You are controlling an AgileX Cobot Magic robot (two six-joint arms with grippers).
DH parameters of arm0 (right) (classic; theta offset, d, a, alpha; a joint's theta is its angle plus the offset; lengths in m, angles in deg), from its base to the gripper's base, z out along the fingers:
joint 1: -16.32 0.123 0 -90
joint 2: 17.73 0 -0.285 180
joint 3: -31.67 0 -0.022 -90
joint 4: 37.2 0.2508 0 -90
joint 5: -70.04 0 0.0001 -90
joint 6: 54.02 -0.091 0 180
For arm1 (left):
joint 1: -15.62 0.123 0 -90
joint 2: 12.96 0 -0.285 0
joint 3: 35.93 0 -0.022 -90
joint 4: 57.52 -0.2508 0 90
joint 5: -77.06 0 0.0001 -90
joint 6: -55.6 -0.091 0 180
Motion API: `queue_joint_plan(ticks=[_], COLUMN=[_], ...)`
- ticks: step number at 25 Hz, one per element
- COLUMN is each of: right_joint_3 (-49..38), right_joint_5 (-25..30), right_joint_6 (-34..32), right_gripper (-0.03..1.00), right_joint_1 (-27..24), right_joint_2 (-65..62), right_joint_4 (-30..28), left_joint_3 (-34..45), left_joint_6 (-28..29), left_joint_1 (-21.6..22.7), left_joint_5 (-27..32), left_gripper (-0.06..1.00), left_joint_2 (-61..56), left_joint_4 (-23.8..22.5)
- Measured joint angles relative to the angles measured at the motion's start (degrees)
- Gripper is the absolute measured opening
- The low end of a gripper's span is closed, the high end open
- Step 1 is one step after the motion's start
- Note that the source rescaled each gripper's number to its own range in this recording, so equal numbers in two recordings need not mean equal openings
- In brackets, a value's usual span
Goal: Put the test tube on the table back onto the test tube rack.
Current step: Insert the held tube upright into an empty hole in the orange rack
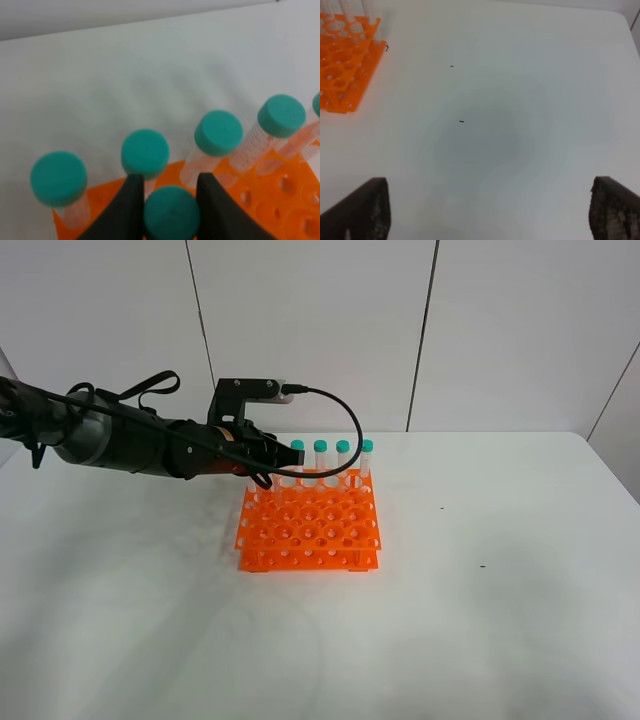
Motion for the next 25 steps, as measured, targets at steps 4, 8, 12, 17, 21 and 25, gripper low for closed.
queue_joint_plan(ticks=[4, 8, 12, 17, 21, 25], right_joint_3=[0.0, 0.0, 0.0, 0.0, 0.0, 0.0], right_joint_5=[0.0, 0.0, 0.0, 0.0, 0.0, 0.0], right_joint_6=[0.0, 0.0, 0.0, 0.0, 0.0, 0.0], right_gripper=[0.86, 0.86, 0.86, 0.85, 0.85, 0.85], right_joint_1=[0.0, 0.0, 0.0, 0.0, 0.0, 0.0], right_joint_2=[0.0, 0.0, 0.0, 0.0, 0.0, 0.0], right_joint_4=[0.0, 0.0, 0.0, 0.0, 0.0, 0.0], left_joint_3=[1.37, 1.71, 1.73, 1.77, 1.77, 1.77], left_joint_6=[0.0, 0.0, 0.0, 0.0, 0.0, 0.0], left_joint_1=[0.0, 0.0, 0.0, -0.28, -1.14, -1.68], left_joint_5=[-2.12, -2.97, -2.97, -2.97, -2.97, -2.97], left_gripper=[0.0, 0.0, 0.0, 0.0, 0.0, 0.0], left_joint_2=[-0.06, -0.06, -0.06, -0.06, -0.06, -0.06], left_joint_4=[-0.16, -1.71, -2.12, -2.64, -5.07, -5.71])
